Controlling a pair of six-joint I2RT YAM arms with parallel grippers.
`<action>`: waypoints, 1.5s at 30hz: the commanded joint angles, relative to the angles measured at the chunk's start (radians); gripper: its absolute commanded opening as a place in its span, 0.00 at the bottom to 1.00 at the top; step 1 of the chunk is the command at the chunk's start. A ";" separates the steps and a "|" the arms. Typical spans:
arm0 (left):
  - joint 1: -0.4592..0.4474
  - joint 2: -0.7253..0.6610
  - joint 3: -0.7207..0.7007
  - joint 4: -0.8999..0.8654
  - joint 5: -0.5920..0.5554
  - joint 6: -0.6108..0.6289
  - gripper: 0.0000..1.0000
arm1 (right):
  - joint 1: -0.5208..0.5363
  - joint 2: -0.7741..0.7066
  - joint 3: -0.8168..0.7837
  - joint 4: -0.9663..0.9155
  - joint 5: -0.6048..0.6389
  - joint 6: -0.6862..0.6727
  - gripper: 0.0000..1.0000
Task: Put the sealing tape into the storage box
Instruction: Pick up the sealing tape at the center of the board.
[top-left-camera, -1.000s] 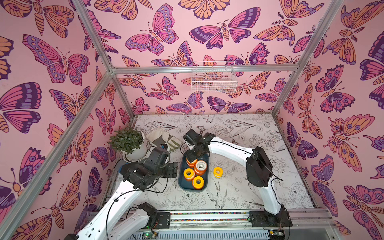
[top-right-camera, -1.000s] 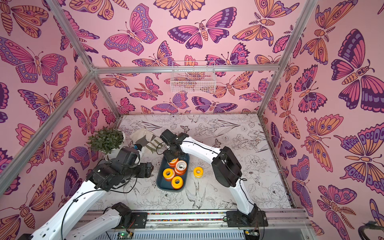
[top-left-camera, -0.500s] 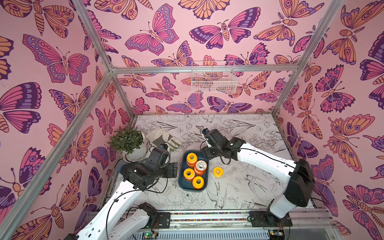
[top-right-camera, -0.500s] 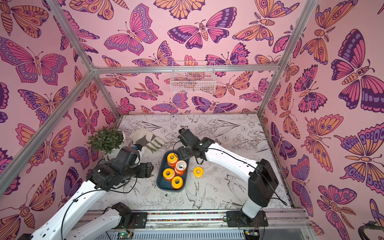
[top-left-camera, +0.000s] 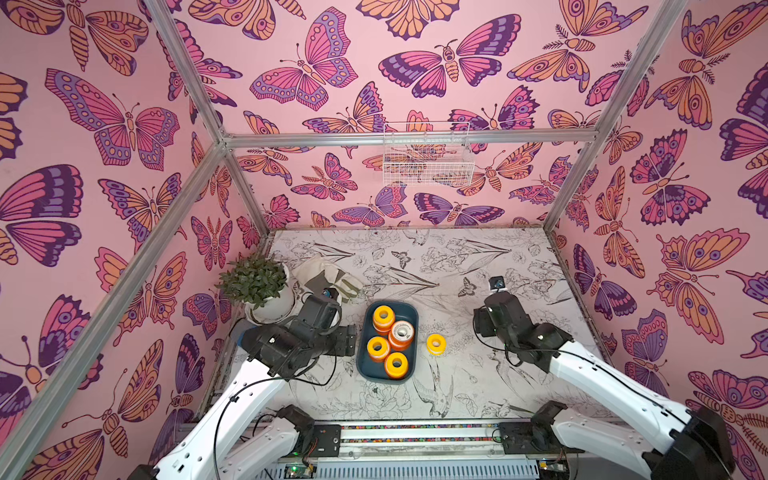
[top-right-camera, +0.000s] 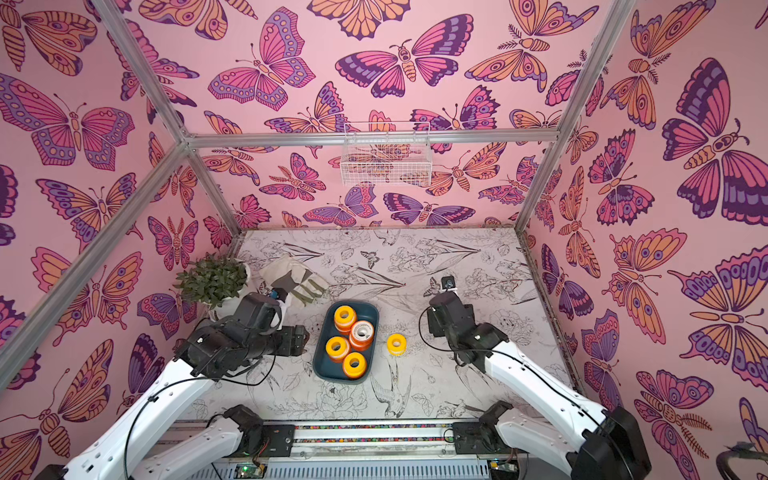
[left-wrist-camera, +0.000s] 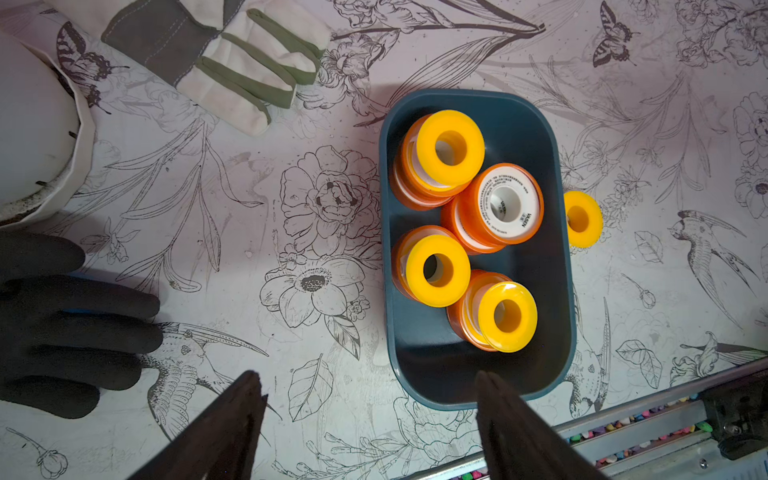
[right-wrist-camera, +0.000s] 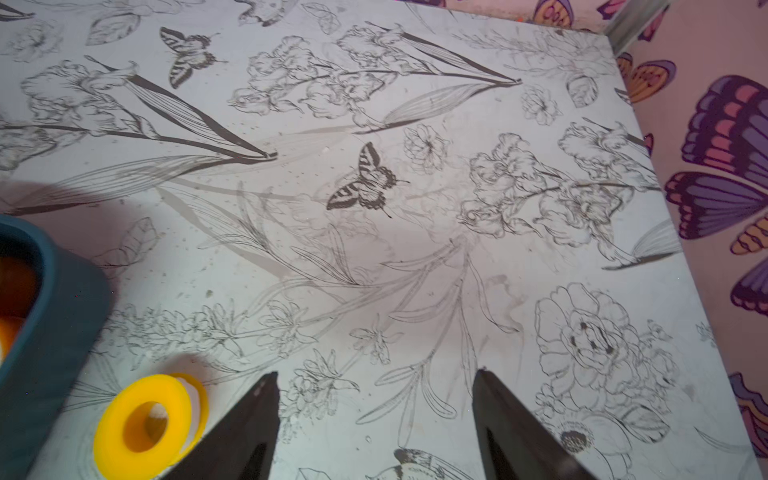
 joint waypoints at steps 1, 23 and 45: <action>0.006 0.006 -0.014 0.013 0.019 0.017 0.84 | -0.009 -0.073 -0.055 0.068 0.110 0.034 0.78; -0.168 0.183 0.120 0.060 0.095 -0.023 0.83 | -0.011 -0.392 -0.381 0.213 0.260 0.156 0.80; -0.477 0.995 0.640 0.105 0.067 0.035 0.87 | -0.011 -0.331 -0.362 0.223 0.231 0.145 0.79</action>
